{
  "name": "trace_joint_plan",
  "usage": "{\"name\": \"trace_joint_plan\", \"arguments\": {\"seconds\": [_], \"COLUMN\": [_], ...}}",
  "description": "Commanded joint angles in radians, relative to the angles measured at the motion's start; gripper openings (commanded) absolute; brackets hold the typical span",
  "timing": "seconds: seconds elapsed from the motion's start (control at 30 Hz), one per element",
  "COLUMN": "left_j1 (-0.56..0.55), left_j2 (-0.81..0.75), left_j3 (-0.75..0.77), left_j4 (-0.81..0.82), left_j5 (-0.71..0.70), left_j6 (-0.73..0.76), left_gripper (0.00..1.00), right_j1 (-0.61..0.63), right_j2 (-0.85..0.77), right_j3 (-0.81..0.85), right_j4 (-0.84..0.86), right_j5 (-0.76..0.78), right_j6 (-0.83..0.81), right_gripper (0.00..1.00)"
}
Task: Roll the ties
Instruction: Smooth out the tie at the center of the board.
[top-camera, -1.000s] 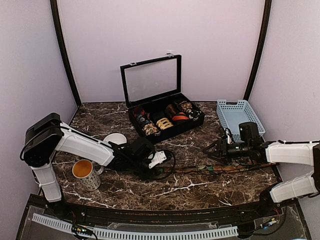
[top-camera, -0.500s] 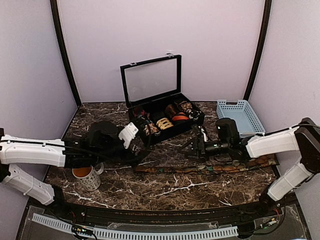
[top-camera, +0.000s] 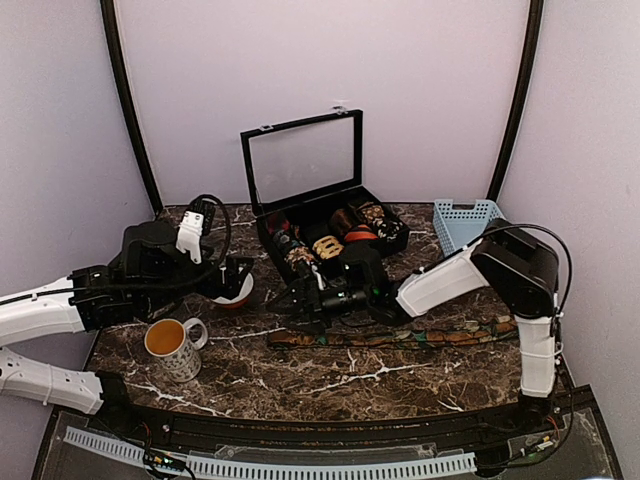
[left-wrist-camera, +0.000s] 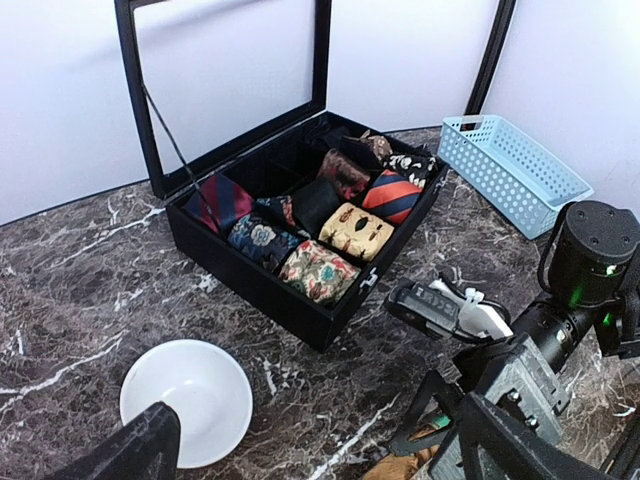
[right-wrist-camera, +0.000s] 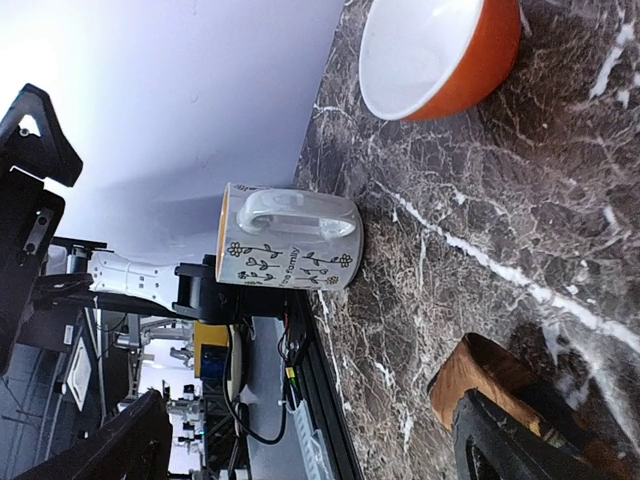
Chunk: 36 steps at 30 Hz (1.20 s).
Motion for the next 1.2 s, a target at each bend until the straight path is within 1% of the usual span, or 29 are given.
{"name": "trace_joint_plan", "arguments": {"seconds": [0.0, 0.17, 0.23, 0.3, 0.57, 0.67, 0.77, 0.9, 0.97, 1.17], "left_j1": [0.01, 0.01, 0.011, 0.011, 0.011, 0.011, 0.011, 0.011, 0.011, 0.011], "left_j2": [-0.012, 0.008, 0.018, 0.022, 0.024, 0.031, 0.038, 0.039, 0.048, 0.117], "left_j3": [0.008, 0.001, 0.004, 0.006, -0.017, -0.013, -0.005, -0.002, 0.0, 0.042], "left_j4": [-0.095, -0.074, -0.074, -0.08, -0.087, -0.096, -0.11, -0.107, -0.102, -0.109], "left_j5": [-0.018, 0.009, 0.002, -0.005, -0.018, -0.014, -0.001, 0.031, 0.048, 0.09], "left_j6": [-0.058, -0.037, -0.034, -0.033, -0.025, -0.023, -0.019, -0.01, -0.006, 0.013], "left_gripper": [0.99, 0.99, 0.99, 0.99, 0.99, 0.99, 0.99, 0.99, 0.99, 0.99], "right_j1": [0.039, 0.076, 0.078, 0.08, 0.113, 0.12, 0.119, 0.105, 0.087, 0.022], "right_j2": [0.072, 0.16, 0.213, 0.249, 0.3, 0.266, 0.199, 0.085, 0.034, -0.046], "right_j3": [0.069, 0.172, 0.191, 0.181, 0.129, 0.163, 0.199, 0.206, 0.177, 0.03], "right_j4": [0.136, 0.075, 0.077, 0.108, 0.139, 0.144, 0.107, -0.018, -0.069, -0.042], "right_j5": [-0.001, 0.035, 0.038, 0.041, 0.08, 0.067, 0.05, 0.052, 0.051, 0.0], "right_j6": [0.143, 0.153, 0.184, 0.228, 0.291, 0.291, 0.255, 0.112, 0.047, -0.001], "right_gripper": [0.98, 0.98, 0.98, 0.99, 1.0, 0.99, 0.99, 0.99, 1.0, 0.99]}}
